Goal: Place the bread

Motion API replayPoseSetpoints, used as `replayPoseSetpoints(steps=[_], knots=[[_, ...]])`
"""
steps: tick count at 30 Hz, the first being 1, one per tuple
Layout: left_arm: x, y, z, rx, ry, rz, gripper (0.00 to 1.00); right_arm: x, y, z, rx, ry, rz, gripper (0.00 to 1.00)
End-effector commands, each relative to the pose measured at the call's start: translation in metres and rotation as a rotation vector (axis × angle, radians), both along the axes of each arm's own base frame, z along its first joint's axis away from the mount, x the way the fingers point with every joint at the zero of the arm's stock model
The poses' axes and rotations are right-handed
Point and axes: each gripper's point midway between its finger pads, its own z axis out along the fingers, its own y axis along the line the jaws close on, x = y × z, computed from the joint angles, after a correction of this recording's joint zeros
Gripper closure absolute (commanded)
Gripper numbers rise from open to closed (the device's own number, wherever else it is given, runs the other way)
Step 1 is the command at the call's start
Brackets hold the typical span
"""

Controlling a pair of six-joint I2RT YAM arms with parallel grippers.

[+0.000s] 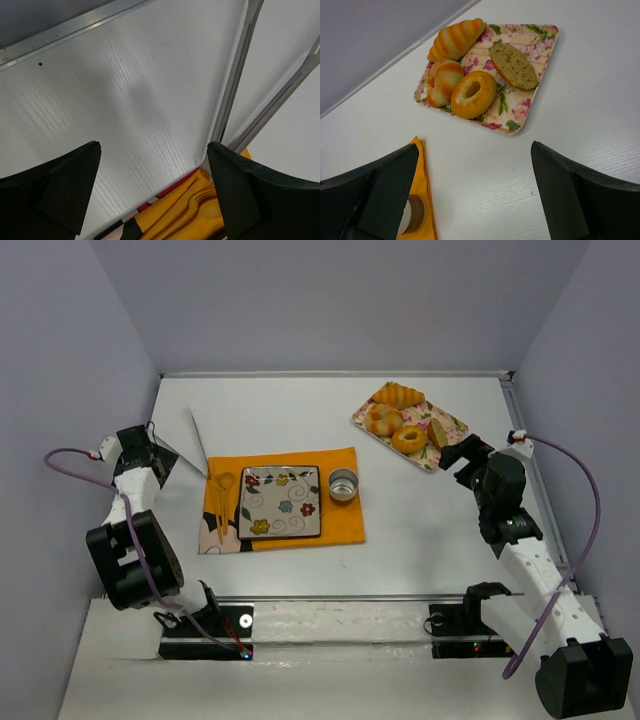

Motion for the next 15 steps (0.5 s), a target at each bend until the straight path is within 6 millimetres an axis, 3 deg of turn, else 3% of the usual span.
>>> replayPoseSetpoints(steps=[1,15], knots=[[0.045,0.004,0.020,0.022,-0.084,-0.112,0.01,0.005,-0.002,0.021,-0.020,-0.071,-0.003,0.00],[0.108,0.020,-0.014,-0.026,-0.003,-0.169,0.01,0.008,-0.008,0.020,-0.039,-0.063,-0.032,0.00]])
